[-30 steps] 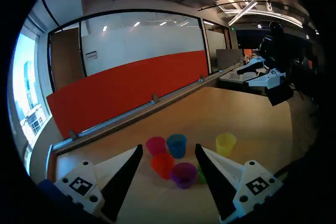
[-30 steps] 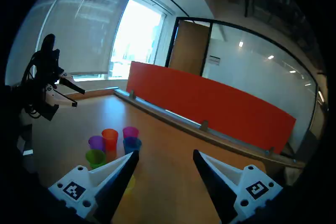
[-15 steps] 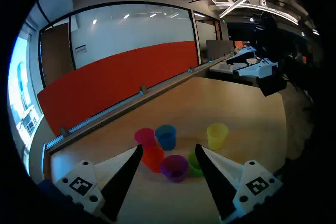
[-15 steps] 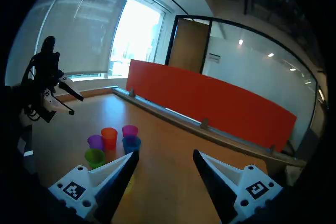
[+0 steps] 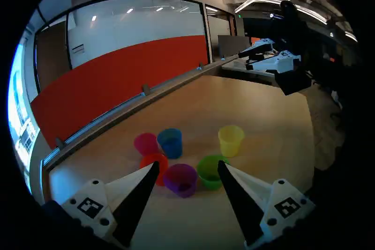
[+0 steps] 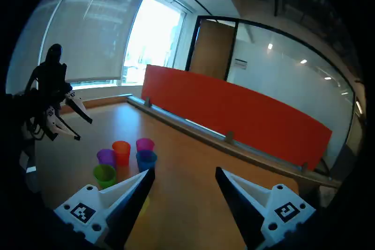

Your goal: Pour water

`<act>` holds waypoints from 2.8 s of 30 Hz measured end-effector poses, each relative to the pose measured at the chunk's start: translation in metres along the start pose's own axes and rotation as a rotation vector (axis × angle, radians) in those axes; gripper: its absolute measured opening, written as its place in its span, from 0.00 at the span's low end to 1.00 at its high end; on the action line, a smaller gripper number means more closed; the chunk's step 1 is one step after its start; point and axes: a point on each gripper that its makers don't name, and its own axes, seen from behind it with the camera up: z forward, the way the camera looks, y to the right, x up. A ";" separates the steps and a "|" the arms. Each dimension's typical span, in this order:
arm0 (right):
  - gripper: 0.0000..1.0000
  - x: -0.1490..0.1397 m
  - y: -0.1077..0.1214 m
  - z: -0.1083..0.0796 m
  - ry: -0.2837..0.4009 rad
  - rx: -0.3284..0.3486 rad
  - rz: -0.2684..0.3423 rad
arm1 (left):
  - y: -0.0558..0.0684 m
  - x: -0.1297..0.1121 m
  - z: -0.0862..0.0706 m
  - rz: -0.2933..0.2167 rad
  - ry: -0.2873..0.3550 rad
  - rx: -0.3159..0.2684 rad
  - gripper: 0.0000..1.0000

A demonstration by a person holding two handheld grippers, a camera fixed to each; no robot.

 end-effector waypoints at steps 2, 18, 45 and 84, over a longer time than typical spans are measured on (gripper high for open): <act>1.00 -0.001 0.000 0.001 -0.002 0.000 0.000 | 0.003 -0.004 0.002 0.001 -0.008 -0.010 0.92; 1.00 -0.004 0.001 0.007 -0.013 0.005 -0.003 | 0.032 -0.034 0.019 -0.001 -0.071 -0.098 0.92; 1.00 -0.009 0.001 0.019 -0.034 0.011 -0.015 | 0.059 -0.076 0.046 -0.015 -0.144 -0.185 0.92; 1.00 -0.014 0.008 0.023 -0.045 0.002 -0.025 | 0.052 -0.097 0.083 0.002 -0.186 -0.183 0.93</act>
